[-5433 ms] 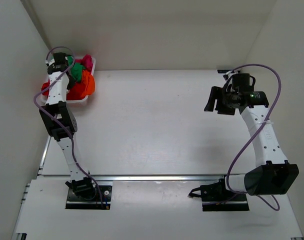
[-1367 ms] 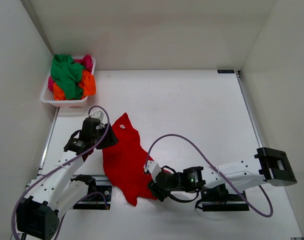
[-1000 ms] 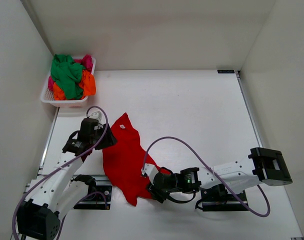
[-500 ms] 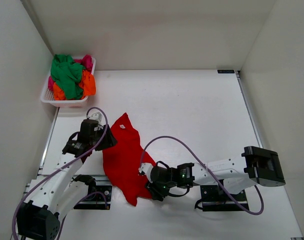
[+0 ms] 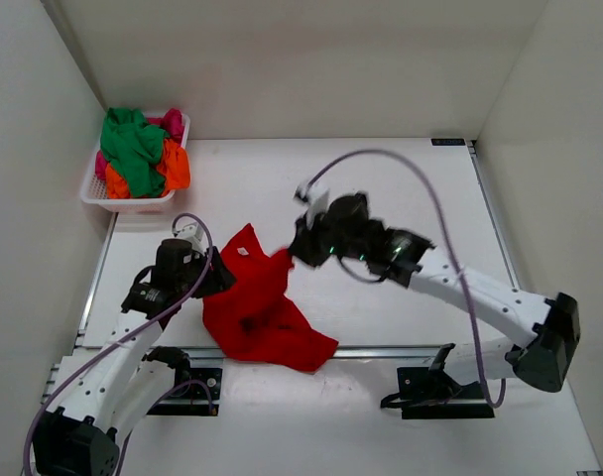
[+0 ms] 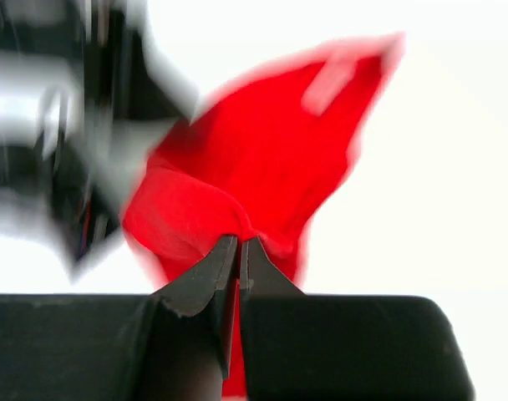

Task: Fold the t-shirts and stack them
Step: Flatten out the tshirt

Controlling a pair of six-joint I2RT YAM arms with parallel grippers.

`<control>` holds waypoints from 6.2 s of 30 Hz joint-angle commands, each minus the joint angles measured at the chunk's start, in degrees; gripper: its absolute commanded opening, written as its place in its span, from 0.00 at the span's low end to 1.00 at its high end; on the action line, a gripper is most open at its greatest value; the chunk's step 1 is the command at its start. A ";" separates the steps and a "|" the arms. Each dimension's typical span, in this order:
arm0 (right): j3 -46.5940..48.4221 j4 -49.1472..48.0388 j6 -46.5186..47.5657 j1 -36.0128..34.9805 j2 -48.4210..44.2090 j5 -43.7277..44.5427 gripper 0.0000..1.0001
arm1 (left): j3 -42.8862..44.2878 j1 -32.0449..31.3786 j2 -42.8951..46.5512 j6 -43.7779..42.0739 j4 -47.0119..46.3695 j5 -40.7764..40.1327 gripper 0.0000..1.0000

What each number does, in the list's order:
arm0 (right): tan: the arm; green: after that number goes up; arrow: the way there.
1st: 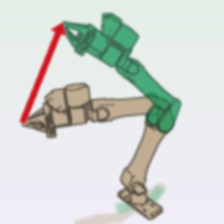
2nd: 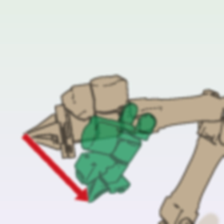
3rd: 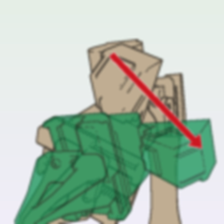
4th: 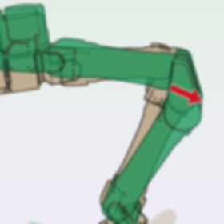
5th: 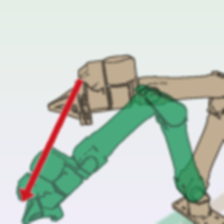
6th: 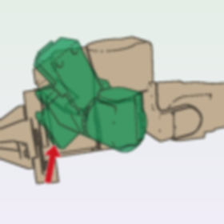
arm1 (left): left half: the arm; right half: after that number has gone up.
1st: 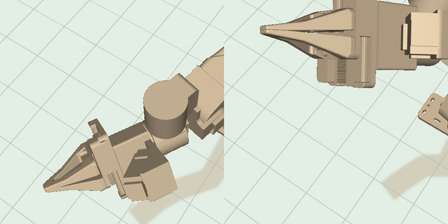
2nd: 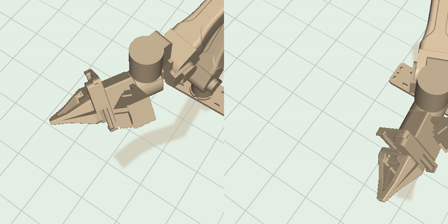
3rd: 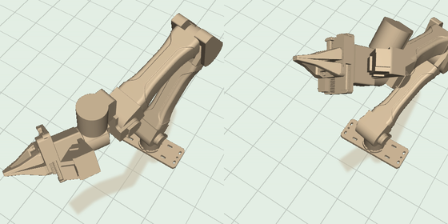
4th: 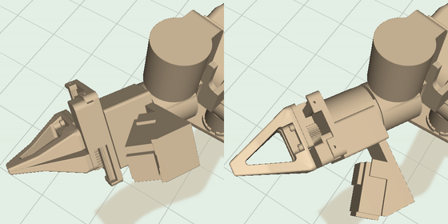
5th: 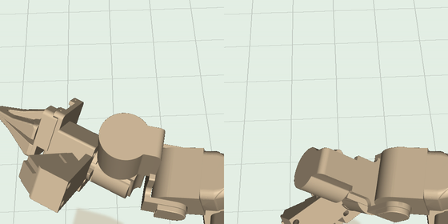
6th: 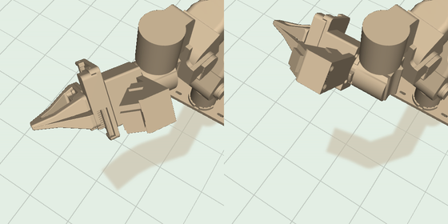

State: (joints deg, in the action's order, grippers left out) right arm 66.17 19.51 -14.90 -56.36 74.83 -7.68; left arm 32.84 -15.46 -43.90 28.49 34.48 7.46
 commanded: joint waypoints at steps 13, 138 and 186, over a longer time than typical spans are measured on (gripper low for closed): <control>32.41 8.78 11.46 24.10 8.65 5.47 0.00 | -6.30 -9.84 -0.83 2.62 -15.23 3.88 0.57; 1.50 0.27 16.04 52.23 0.23 11.73 0.00 | 32.38 -53.01 -59.21 3.68 -18.22 -3.68 0.70; -2.19 0.18 15.60 52.49 -3.63 12.96 0.00 | 19.01 -56.07 -64.38 5.17 -15.24 -15.02 0.64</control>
State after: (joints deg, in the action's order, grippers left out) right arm 64.49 21.37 1.19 -4.03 72.75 4.51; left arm 55.70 -70.70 -101.32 34.44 9.82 -5.04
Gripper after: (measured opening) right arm 0.009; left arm 0.611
